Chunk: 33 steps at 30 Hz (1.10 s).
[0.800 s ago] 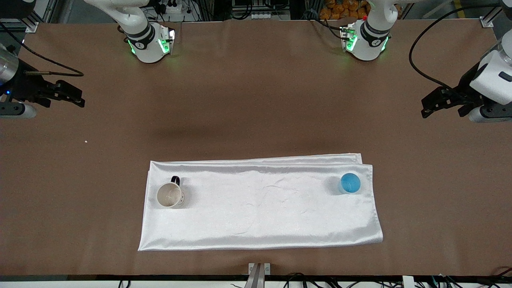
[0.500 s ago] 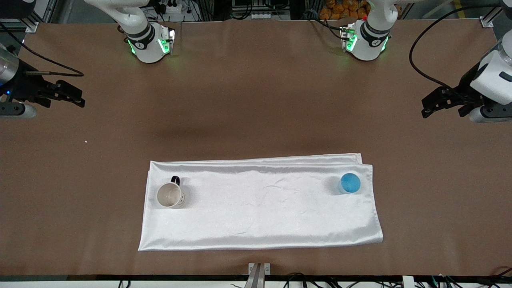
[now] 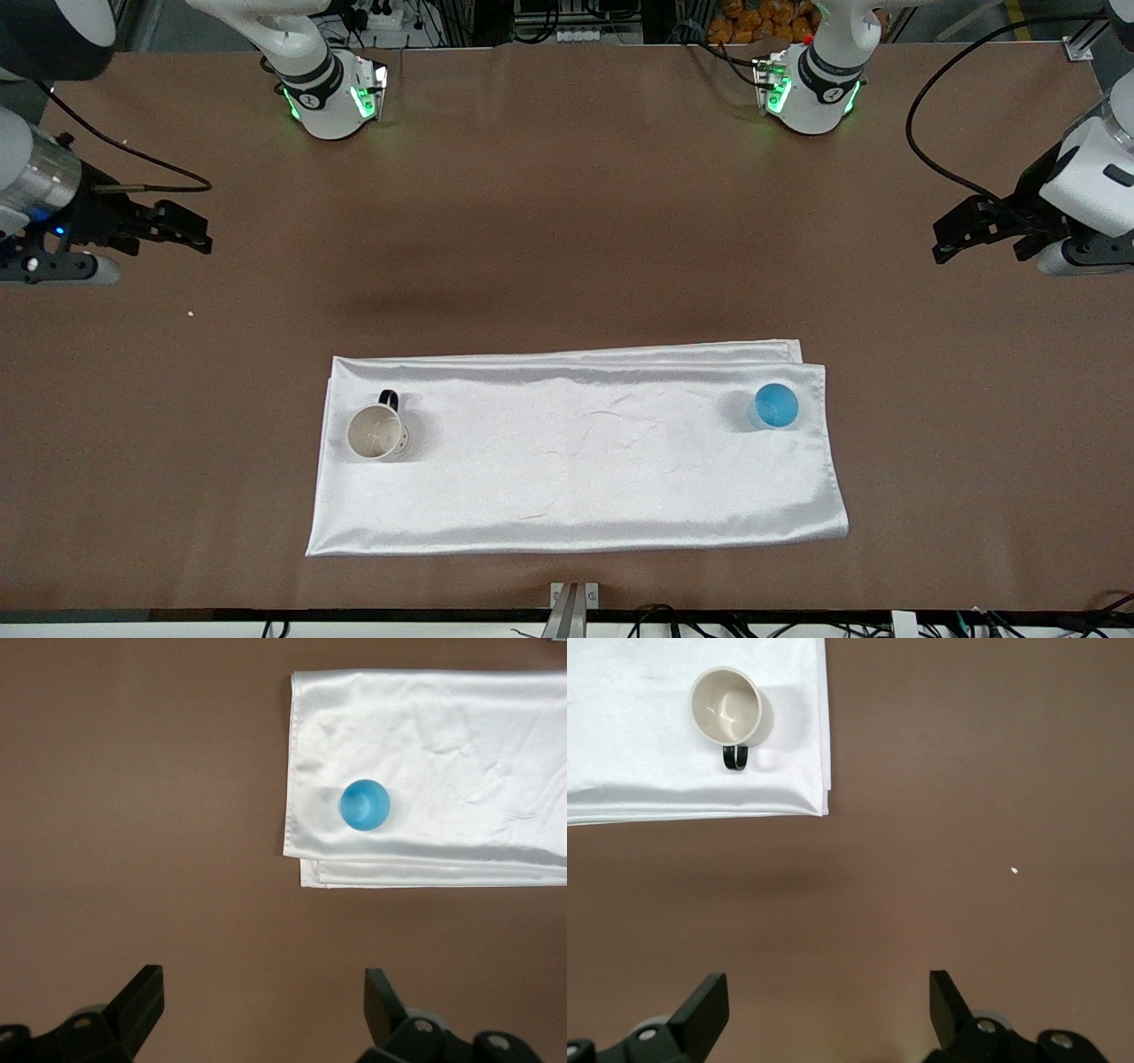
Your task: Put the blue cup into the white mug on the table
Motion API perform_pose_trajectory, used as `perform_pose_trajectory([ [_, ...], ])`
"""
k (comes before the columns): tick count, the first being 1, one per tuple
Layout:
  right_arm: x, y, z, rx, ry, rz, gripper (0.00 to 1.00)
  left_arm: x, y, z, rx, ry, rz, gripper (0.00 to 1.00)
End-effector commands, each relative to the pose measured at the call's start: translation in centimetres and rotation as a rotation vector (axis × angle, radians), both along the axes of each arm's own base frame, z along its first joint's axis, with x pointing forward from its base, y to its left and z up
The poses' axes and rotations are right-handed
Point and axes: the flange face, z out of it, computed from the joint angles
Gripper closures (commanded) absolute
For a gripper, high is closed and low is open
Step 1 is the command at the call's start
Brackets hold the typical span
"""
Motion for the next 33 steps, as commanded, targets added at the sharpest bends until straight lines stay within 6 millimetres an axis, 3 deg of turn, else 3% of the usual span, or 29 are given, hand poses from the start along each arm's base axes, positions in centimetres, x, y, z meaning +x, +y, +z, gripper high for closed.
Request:
perform_pose_trajectory([
  [1,0.6,2.5,-4.7,0.009,-0.013,0.039,0.0,0.1,0.3,-0.2,0.0,0.006,0.002,0.0],
  [7,1.6,3.2,-8.5,0.012,-0.023,0.041,0.0,0.7,1.0,-1.4,-0.003,0.028,0.015,0.0],
  [10,2.0,3.5,-9.9,0.004,-0.004,-0.059,0.0,1.0,1.0,-1.8,-0.005,0.033,0.015,0.0],
  [15,2.8,5.4,-12.9,-0.009,0.009,-0.067,0.0,2.1,1.0,-3.7,-0.008,0.048,0.018,0.0],
  [26,5.4,7.3,-19.3,-0.004,-0.031,-0.045,0.0,4.6,0.4,-8.9,-0.028,0.081,0.029,0.0],
  [33,6.6,10.6,-24.7,0.011,-0.066,0.002,0.0,6.2,-0.3,-12.6,-0.038,0.092,0.035,0.0],
])
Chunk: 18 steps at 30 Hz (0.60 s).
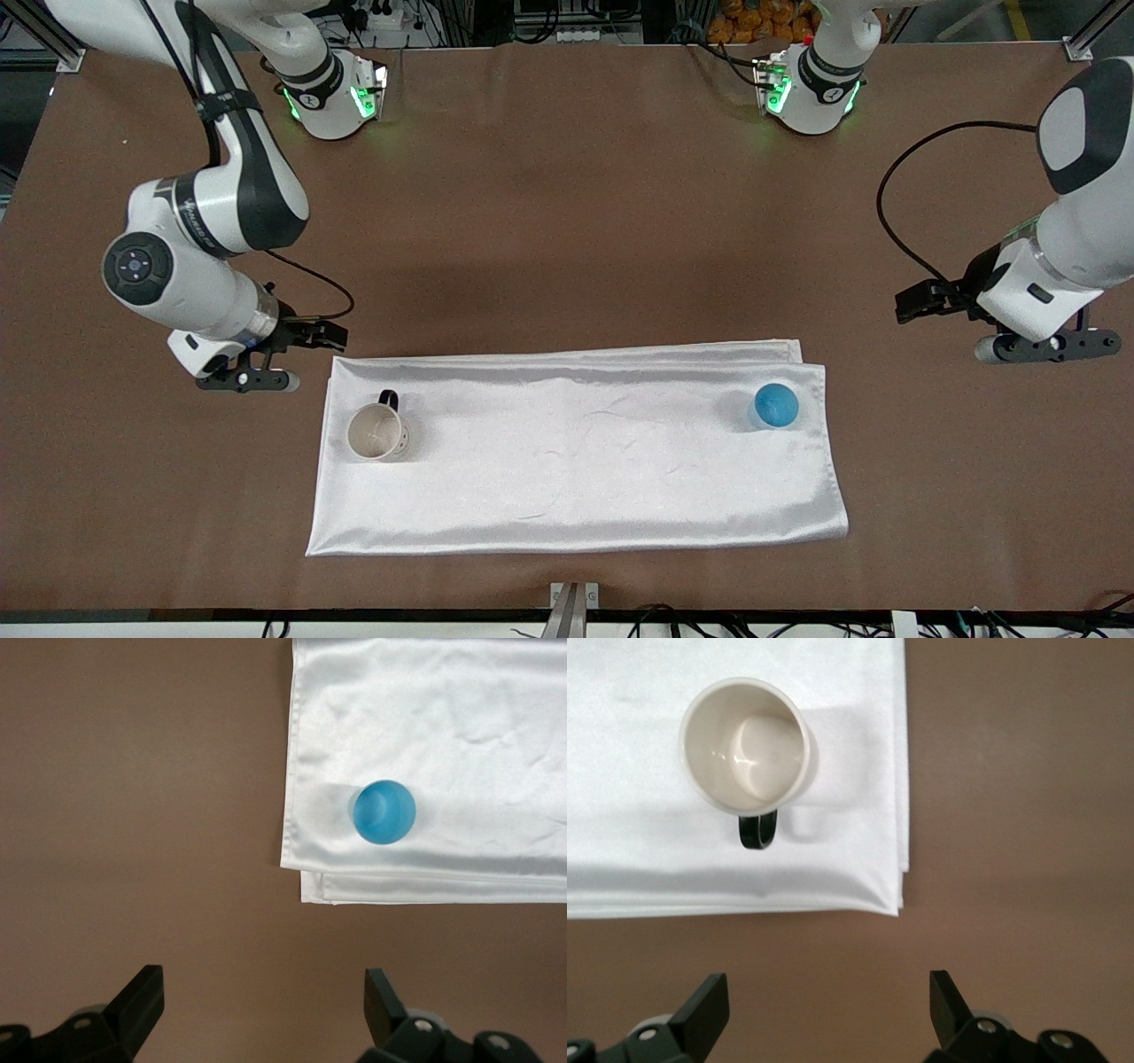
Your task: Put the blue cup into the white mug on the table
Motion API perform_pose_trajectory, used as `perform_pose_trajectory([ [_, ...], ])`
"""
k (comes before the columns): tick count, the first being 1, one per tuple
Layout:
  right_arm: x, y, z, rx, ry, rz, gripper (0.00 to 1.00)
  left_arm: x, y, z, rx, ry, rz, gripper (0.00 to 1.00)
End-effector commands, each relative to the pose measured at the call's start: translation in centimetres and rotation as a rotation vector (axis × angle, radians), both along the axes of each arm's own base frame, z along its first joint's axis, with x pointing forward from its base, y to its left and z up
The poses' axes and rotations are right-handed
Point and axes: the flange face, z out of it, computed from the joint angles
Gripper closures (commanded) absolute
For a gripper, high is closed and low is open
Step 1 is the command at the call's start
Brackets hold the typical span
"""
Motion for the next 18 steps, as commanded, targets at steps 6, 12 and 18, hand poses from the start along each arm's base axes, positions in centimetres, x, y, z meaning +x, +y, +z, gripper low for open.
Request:
perform_pose_trajectory([
  [6,1.6,3.9,-6.4,-0.015,-0.081,0.067,0.0,2.1,-1.4,-5.1,-0.029,-0.005,0.065,0.0],
  [12,1.8,4.8,-8.7,-0.012,-0.104,0.088,0.0,2.7,-4.7,-8.7,-0.028,-0.017,0.103,0.0],
  [18,2.5,5.2,-10.9,-0.01,-0.146,0.101,0.0,3.0,-6.1,-11.7,-0.024,0.0,0.116,0.0],
])
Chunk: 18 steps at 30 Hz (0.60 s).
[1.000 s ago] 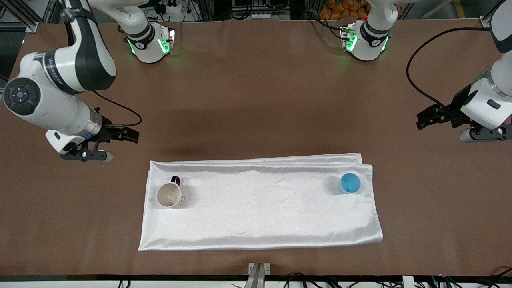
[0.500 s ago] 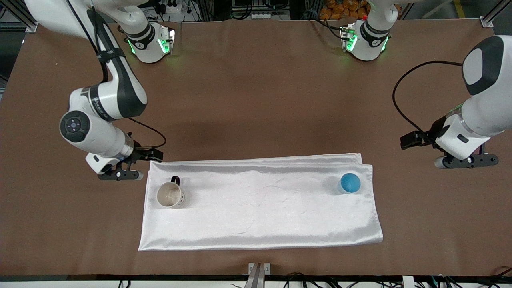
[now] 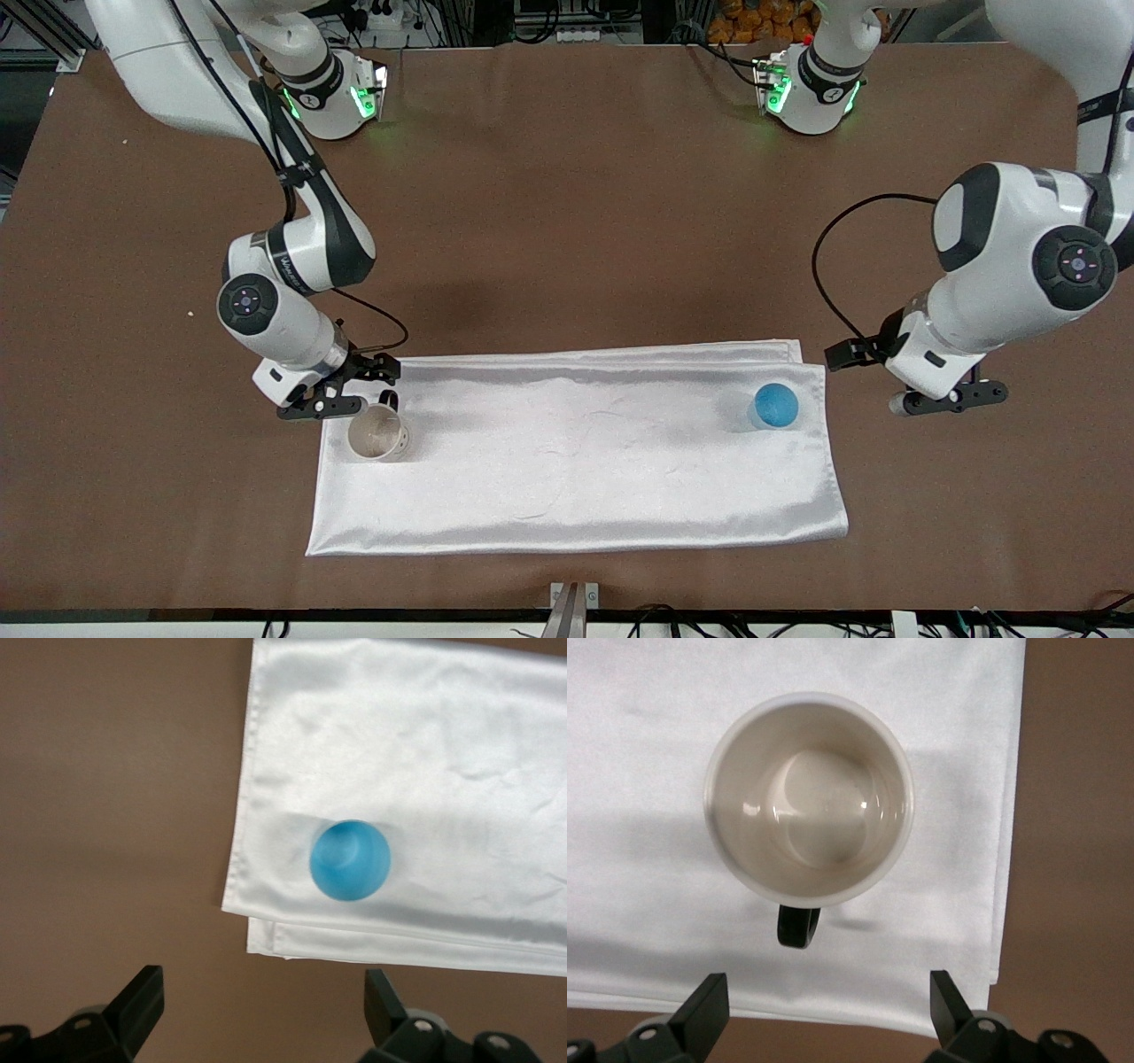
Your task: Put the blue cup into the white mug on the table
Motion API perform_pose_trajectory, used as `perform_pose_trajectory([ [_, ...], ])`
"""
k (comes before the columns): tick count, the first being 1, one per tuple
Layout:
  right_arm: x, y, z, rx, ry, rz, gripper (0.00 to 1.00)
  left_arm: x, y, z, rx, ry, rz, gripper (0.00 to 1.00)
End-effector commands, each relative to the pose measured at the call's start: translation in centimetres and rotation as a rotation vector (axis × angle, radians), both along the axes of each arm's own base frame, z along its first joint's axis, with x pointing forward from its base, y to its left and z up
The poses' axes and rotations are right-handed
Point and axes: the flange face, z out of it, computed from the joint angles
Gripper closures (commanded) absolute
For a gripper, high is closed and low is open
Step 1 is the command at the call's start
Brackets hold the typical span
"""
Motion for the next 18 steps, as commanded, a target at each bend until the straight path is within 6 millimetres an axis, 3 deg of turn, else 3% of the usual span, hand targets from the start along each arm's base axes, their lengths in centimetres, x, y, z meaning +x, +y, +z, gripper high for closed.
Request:
perform_pose_trajectory([
  [1,1.0,0.5,-1.8,-0.002,-0.042,0.002,0.0,0.3,-0.7,-2.3,-0.004,0.01,0.027,0.0],
  [12,2.4,0.8,-3.9,0.014,-0.056,-0.014,0.0,0.2,-0.9,-7.5,-0.02,-0.044,0.036,0.0],
  [18,3.5,1.0,-3.9,0.024,-0.072,-0.031,0.0,0.4,-1.4,-10.6,-0.025,-0.05,0.032,0.0],
])
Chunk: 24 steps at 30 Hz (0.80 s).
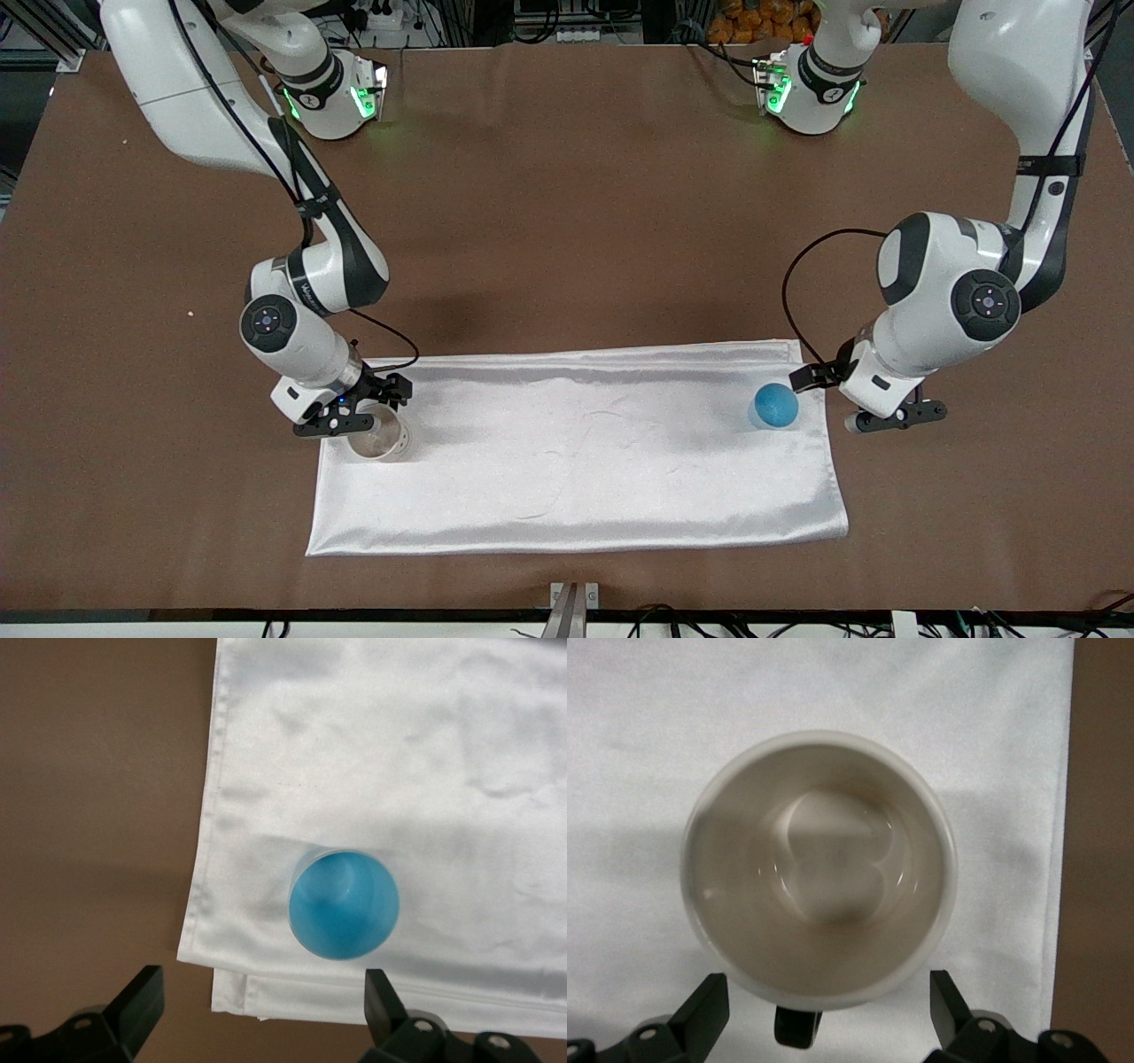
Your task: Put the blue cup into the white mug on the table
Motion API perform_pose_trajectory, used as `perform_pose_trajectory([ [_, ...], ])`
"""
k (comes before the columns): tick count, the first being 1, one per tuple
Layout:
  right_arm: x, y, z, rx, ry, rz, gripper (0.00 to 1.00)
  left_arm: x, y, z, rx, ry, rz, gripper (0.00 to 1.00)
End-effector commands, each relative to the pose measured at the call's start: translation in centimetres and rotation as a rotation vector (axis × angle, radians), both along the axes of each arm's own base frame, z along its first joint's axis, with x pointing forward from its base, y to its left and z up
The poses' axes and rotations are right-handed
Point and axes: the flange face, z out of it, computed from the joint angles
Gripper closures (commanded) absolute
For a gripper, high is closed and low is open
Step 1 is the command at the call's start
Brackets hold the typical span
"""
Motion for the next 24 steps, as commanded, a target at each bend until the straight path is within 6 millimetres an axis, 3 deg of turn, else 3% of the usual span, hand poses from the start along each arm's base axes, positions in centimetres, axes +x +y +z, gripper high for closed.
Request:
perform_pose_trajectory([
  [1,1.8,0.4,0.2,0.006,-0.027,-0.048,0.0,-0.1,-0.7,-2.2,0.004,-0.013,0.001,0.0],
  [7,2.5,0.6,-0.4,0.014,-0.029,-0.105,0.0,0.1,-0.8,-4.2,0.06,-0.019,-0.025,0.0],
  [9,2.6,0.6,-0.5,0.014,-0.03,-0.104,0.07,0.1,-0.8,-4.6,0.059,-0.017,-0.017,0.0],
  [12,2.7,0.6,-0.6,0.011,-0.031,-0.102,0.27,0.2,-1.0,-5.0,0.057,-0.022,-0.016,0.0],
  [17,2.7,0.6,-0.6,0.005,-0.035,-0.091,0.79,0.4,-1.2,-5.6,0.051,-0.031,-0.008,0.0],
  [20,2.7,0.6,-0.5,0.0,-0.039,-0.083,0.99,0.6,-1.3,-6.1,0.046,-0.044,-0.007,0.0],
  [24,2.7,0.6,-0.6,-0.015,-0.043,-0.066,1.0,0.6,-1.9,-7.0,0.038,-0.057,-0.016,0.0],
])
